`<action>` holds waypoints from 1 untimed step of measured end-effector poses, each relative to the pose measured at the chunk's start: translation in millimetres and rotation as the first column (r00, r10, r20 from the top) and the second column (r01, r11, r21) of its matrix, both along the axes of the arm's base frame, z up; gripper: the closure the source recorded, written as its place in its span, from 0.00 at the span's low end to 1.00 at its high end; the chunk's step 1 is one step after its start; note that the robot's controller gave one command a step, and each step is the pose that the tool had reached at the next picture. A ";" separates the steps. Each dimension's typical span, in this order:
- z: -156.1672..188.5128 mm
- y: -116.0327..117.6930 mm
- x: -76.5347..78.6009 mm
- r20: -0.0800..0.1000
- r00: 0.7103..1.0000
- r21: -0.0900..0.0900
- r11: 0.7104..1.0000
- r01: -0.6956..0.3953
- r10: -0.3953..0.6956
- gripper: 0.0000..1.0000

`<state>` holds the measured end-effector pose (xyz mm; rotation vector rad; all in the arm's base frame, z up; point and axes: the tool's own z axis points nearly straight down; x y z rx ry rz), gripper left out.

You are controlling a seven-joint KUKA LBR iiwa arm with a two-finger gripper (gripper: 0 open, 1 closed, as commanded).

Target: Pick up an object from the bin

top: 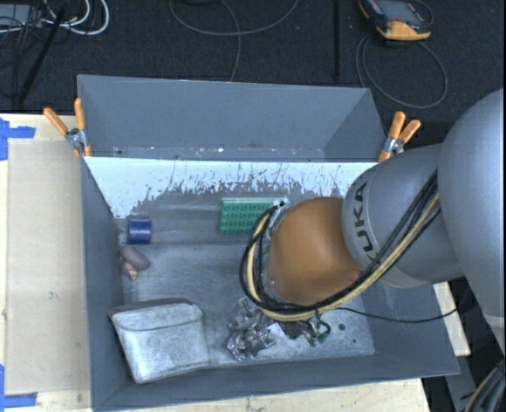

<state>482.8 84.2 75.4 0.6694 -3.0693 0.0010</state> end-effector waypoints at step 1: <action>177.5 -20.4 37.4 0.010 0.986 0.000 0.986 -0.168 0.168 1.00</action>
Offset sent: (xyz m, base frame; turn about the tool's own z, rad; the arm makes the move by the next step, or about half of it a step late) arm 0.0351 -0.0204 0.1734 -0.1718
